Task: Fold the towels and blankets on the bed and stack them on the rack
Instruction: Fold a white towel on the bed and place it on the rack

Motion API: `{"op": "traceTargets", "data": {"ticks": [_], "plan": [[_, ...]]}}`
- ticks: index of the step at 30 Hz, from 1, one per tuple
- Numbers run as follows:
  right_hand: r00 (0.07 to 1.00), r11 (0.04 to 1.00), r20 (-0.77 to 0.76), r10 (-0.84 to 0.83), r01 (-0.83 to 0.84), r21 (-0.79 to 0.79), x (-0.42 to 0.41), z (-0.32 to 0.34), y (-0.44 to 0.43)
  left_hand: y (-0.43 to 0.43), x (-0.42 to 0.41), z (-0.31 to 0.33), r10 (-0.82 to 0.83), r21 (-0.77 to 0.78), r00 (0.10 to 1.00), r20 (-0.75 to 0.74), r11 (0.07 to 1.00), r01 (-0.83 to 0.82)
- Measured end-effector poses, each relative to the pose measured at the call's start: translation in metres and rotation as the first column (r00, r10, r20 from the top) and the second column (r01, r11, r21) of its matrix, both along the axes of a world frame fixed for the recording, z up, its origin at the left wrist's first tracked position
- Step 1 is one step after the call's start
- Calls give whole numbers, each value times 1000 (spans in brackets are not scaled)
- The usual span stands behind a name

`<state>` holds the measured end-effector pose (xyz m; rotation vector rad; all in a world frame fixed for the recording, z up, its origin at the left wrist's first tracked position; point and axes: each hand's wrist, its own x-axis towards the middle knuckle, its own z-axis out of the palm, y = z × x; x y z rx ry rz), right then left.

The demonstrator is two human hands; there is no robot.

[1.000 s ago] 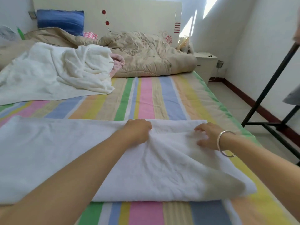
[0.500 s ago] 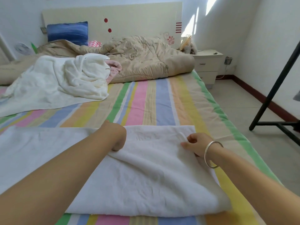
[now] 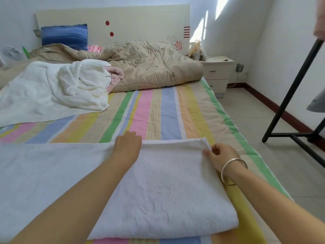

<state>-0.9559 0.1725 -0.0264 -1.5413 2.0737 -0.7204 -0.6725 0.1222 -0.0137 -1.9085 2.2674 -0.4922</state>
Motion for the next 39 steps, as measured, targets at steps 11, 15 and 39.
{"op": "traceTargets", "data": {"ticks": [11,15,39], "plan": [[962,972,261,-83,20,234,6,-1,29,91,-48,-12,12,5,734,-679,1000,-12],[879,974,465,-111,2,229,12,2,70,151,-96,-23,-23,113,797,-603,987,113],[904,985,-396,160,-171,7,150,95,130,159,44,29,502,448,-409,-762,865,227]]}}
